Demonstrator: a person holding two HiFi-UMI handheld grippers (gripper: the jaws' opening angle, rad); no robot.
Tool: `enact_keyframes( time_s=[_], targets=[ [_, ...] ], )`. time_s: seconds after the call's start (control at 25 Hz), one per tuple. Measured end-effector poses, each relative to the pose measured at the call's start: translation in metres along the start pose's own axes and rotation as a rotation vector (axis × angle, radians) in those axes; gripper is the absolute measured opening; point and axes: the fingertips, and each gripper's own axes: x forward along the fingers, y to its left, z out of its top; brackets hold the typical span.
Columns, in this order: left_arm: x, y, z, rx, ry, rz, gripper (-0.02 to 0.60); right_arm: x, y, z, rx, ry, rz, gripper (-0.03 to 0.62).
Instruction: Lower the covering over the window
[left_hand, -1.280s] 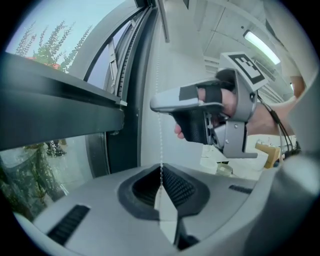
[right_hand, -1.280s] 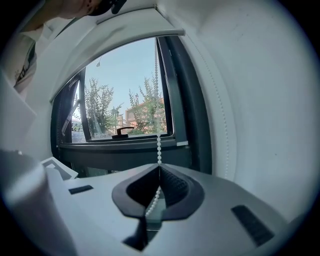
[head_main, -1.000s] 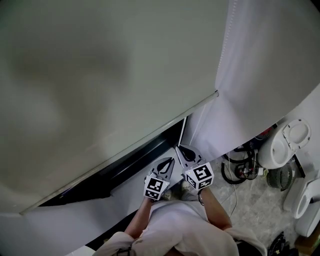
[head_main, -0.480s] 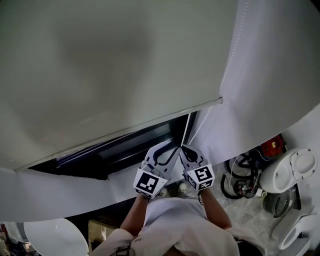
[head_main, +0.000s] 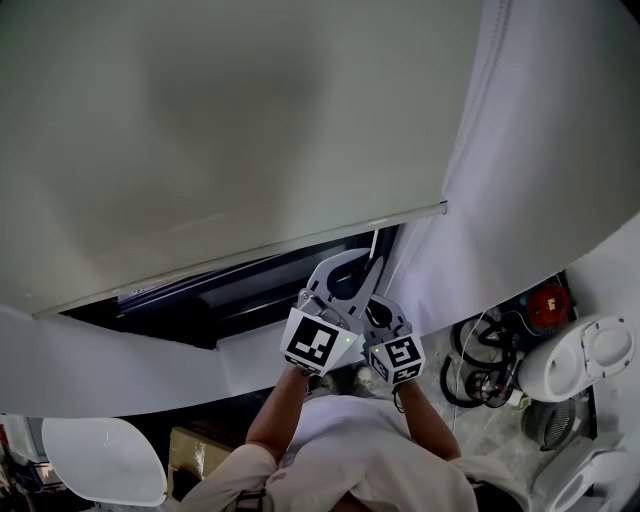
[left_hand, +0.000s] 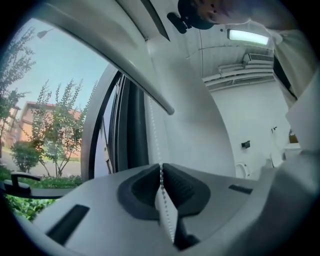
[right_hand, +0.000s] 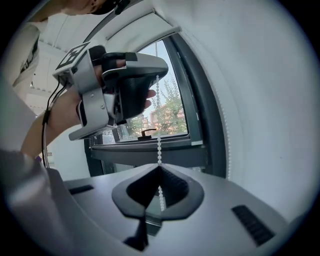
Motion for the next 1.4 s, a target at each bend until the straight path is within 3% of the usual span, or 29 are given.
enact_keyframes(
  time_s=[0.16, 0.28, 0.64, 0.92, 1.16, 1.4],
  targets=[
    [-0.006, 0.002, 0.003, -0.017, -0.035, 0.010, 0.021, 0.004, 0.002, -0.001, -0.002, 0.001, -0.006, -0.004],
    [-0.008, 0.004, -0.008, 0.007, -0.003, 0.016, 0.021, 0.007, 0.001, -0.010, -0.004, 0.035, -0.015, -0.003],
    [-0.016, 0.002, -0.063, -0.054, 0.105, 0.008, 0.021, 0.013, -0.002, -0.059, 0.047, 0.169, -0.058, -0.003],
    [-0.031, 0.006, -0.118, -0.082, 0.161, -0.007, 0.021, 0.014, 0.011, -0.105, 0.021, 0.280, -0.084, 0.002],
    [-0.025, -0.003, -0.140, -0.096, 0.212, -0.015, 0.021, -0.010, 0.000, -0.080, 0.022, 0.249, -0.112, 0.029],
    [-0.022, 0.000, -0.161, -0.089, 0.251, -0.014, 0.021, -0.026, -0.014, -0.013, 0.003, 0.102, -0.151, 0.072]
  ],
)
